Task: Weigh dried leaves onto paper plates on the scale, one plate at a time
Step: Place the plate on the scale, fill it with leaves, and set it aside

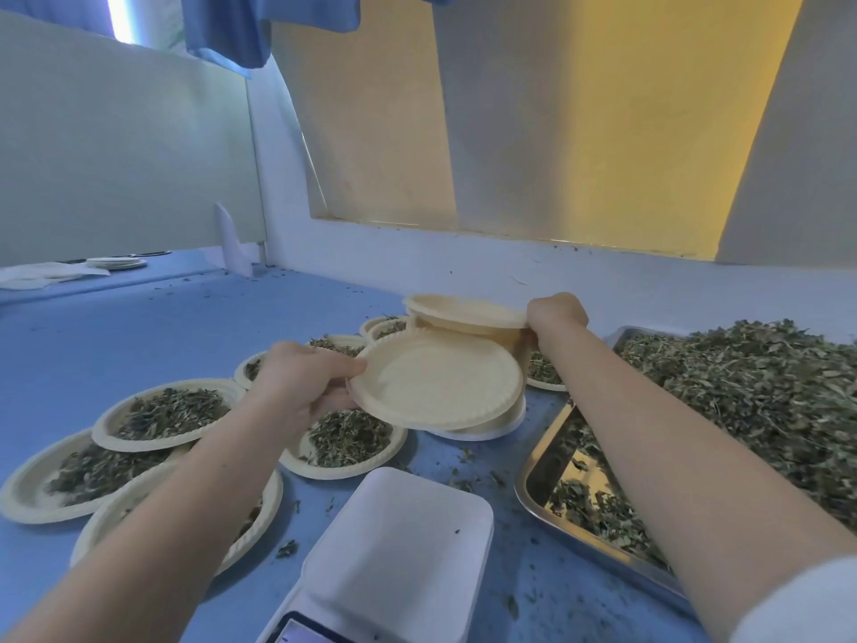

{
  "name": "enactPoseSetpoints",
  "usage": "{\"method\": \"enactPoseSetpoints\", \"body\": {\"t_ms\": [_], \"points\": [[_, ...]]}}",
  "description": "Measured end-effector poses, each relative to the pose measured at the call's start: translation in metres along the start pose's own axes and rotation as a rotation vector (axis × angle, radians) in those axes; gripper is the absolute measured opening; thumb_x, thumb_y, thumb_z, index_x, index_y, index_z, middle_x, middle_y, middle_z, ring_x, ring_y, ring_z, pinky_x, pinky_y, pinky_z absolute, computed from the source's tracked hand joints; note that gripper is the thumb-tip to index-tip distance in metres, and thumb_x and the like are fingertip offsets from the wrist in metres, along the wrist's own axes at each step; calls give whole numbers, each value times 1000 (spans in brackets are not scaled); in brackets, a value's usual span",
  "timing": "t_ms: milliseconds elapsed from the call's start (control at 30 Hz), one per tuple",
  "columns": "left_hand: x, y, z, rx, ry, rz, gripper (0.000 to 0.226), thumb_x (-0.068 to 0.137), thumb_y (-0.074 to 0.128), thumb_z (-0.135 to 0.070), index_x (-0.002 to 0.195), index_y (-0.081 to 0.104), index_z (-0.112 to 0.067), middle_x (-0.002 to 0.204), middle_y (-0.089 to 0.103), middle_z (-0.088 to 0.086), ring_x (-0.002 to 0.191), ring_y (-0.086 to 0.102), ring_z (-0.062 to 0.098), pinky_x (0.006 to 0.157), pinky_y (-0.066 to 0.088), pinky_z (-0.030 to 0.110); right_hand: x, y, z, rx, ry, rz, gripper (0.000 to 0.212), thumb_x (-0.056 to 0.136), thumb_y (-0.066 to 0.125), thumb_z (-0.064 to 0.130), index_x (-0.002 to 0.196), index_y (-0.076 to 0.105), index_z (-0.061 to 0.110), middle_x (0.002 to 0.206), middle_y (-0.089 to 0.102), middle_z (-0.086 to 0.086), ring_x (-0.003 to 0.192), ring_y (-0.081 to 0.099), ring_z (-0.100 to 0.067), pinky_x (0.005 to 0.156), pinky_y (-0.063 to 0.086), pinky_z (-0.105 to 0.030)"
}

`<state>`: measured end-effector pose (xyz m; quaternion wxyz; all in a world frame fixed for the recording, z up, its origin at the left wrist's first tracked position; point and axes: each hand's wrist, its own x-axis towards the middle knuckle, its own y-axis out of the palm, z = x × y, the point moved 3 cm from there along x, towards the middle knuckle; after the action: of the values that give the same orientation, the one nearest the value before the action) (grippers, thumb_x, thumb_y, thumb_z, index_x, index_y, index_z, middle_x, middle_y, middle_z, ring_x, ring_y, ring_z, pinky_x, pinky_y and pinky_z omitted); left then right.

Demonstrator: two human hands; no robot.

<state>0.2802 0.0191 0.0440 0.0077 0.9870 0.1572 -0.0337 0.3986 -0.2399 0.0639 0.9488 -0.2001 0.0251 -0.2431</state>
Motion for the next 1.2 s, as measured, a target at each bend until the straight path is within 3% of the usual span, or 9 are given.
{"method": "enactPoseSetpoints", "body": {"t_ms": [267, 400, 500, 600, 733, 900, 1033, 1100, 1200], "points": [[-19, -17, 6, 1, -121, 31, 15, 77, 72, 2, 86, 64, 11, 53, 66, 12, 38, 61, 17, 34, 44, 16, -16, -1, 4, -73, -64, 7, 35, 92, 48, 3, 58, 41, 9, 54, 46, -5, 44, 45, -17, 40, 37, -25], [-32, -16, 10, -59, -184, 77, 11, 78, 71, 1, 79, 63, 9, 52, 66, 11, 40, 63, 15, 34, 46, 18, -43, -12, 5, -360, -362, -33, 18, 89, 45, 15, 77, 57, 10, 96, 51, -12, 88, 49, -30, 65, 34, -32], [-42, -15, 15, -130, -216, 123, 9, 81, 67, 1, 80, 63, 9, 53, 66, 12, 43, 64, 16, 34, 47, 20, -80, -14, -2, -339, -583, 157, 43, 91, 50, 28, 50, 42, 17, 47, 40, 3, 45, 38, -13, 50, 27, -25], [-52, -17, 23, -144, -217, 154, 5, 81, 66, 1, 81, 64, 5, 55, 67, 9, 45, 65, 15, 36, 49, 22, -112, -15, -20, -473, -599, 310, 44, 87, 60, 41, 51, 49, 18, 44, 41, 5, 38, 35, -9, 43, 26, -25], [-61, -24, 40, -91, -197, 126, 4, 80, 68, 0, 80, 65, 3, 55, 67, 7, 44, 64, 13, 36, 48, 20, -132, -20, -47, -436, -576, 295, 10, 78, 67, 19, 70, 71, 23, 65, 66, 5, 61, 57, -8, 44, 35, -9], [-65, -36, 62, 147, -63, 36, 11, 76, 74, -1, 76, 66, 8, 61, 70, 15, 43, 65, 20, 37, 48, 18, -148, -3, -71, -476, -501, 301, 27, 76, 64, 16, 97, 71, -1, 98, 69, -18, 96, 65, -29, 77, 54, -41], [-57, -43, 76, 375, 27, 7, 17, 79, 75, -12, 83, 72, 4, 71, 71, 18, 47, 65, 20, 60, 59, 32, -155, 8, -82, -548, -454, 297, 20, 76, 61, 17, 80, 73, 1, 81, 70, -18, 64, 57, -24, 53, 40, -32], [-54, -45, 80, 453, 59, -18, 18, 80, 75, -17, 81, 73, 1, 66, 70, 17, 50, 65, 20, 75, 58, 40, -156, 12, -85, -576, -444, 288, 19, 76, 60, 17, 80, 73, 4, 82, 70, -16, 75, 64, -33, 55, 47, -36], [-50, -47, 85, 502, 71, -39, 22, 83, 72, -22, 77, 73, -1, 65, 69, 17, 59, 64, 25, 78, 58, 41, -158, 17, -86, -597, -436, 270, 23, 79, 59, 18, 90, 72, 4, 94, 71, -14, 91, 66, -30, 57, 43, -31]]}}
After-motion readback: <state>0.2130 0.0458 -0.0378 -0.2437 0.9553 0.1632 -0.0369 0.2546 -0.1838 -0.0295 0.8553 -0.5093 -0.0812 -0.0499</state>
